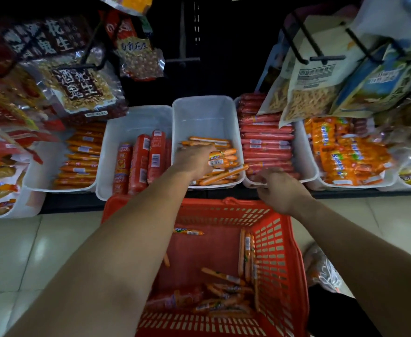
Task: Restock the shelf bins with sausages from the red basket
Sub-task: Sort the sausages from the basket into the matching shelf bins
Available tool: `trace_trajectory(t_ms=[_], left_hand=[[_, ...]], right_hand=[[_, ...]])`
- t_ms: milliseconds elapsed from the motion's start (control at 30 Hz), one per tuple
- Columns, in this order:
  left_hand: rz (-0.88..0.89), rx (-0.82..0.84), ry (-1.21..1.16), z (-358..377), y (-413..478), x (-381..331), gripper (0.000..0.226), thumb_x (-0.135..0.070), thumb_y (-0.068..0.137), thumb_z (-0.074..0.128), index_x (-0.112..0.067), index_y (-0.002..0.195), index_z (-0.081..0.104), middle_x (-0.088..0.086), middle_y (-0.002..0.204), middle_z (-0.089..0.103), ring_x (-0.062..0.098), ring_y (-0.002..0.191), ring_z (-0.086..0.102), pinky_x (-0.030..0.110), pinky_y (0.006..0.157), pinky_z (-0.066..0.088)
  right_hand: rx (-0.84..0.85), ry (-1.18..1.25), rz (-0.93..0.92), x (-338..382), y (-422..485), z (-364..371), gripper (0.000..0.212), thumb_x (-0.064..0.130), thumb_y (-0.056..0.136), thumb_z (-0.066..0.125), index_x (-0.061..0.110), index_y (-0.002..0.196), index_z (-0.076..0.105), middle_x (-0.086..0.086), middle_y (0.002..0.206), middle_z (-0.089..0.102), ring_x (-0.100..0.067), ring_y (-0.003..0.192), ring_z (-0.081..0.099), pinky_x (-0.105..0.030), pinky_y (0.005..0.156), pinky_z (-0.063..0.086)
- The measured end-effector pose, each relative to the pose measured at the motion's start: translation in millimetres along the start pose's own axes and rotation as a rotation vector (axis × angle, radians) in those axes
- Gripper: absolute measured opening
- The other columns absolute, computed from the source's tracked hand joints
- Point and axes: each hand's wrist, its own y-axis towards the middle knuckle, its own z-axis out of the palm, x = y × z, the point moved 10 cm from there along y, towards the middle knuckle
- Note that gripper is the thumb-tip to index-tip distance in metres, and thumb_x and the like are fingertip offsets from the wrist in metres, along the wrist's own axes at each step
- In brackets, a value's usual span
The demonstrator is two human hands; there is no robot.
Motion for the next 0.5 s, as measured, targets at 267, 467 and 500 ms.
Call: trace_trajectory(t_ms=[267,467,500], left_hand=[[-0.047,-0.094,-0.015,2,-39,55,0.069,-0.040,0.088,0.069,-0.030,0.149,0.038,0.000,0.151,0.042,0.025,0.136,0.040,0.043,0.110,0.038],[-0.062,-0.232,0.002,-1,-54,72,0.045,-0.035,0.090,0.068,-0.029,0.133,0.059,0.001,0.122,0.066,0.025,0.114,0.056,0.040,0.089,0.051],[-0.072,-0.261,0.030,-3,-53,70,0.041,-0.037,0.089,0.069,-0.030,0.129,0.062,0.003,0.113,0.069,0.026,0.108,0.057,0.038,0.084,0.050]], right_hand=[[-0.020,-0.041,-0.030,29,26,6,0.057,0.035,0.100,0.050,0.027,0.153,0.032,-0.007,0.147,0.040,-0.034,0.131,0.043,-0.048,0.100,0.044],[-0.098,-0.073,0.013,36,28,7,0.035,0.029,0.099,0.058,0.026,0.134,0.060,-0.008,0.137,0.052,-0.034,0.124,0.051,-0.044,0.093,0.048],[-0.116,-0.108,0.016,38,29,5,0.035,0.032,0.098,0.059,0.029,0.132,0.061,-0.006,0.134,0.052,-0.032,0.125,0.050,-0.044,0.093,0.047]])
